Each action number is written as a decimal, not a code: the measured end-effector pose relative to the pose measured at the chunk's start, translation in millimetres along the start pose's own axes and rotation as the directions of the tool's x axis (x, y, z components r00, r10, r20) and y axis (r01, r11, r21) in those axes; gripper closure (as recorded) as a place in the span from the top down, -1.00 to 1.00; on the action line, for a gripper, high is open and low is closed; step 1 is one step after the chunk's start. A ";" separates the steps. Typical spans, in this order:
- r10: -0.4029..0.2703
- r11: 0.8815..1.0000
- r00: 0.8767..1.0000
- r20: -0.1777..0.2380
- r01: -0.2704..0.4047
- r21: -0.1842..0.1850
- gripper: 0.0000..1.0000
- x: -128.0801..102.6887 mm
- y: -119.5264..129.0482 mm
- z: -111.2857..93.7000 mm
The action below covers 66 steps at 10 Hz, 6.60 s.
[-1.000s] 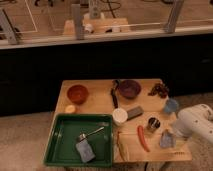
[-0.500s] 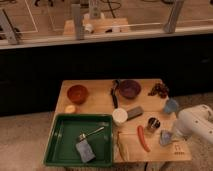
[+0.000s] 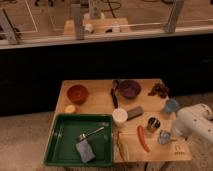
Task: Wipe table surface with towel
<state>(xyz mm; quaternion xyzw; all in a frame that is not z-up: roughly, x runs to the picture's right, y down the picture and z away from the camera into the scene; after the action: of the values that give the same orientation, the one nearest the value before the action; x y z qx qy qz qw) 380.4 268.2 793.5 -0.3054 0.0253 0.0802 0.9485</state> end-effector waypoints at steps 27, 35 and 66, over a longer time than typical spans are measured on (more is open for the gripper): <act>-0.060 0.998 0.990 0.125 0.061 -0.006 -0.92 -47.4 34.4 -13.2; -0.048 0.996 0.998 0.046 0.051 -0.075 -0.92 15.2 86.4 -9.3; -0.086 0.995 0.994 -0.063 0.083 -0.050 -0.92 14.3 48.8 -5.4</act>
<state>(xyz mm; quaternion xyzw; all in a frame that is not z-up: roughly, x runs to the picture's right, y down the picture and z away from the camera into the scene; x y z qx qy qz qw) 386.3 306.1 759.6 -0.3312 0.0416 0.0306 0.9422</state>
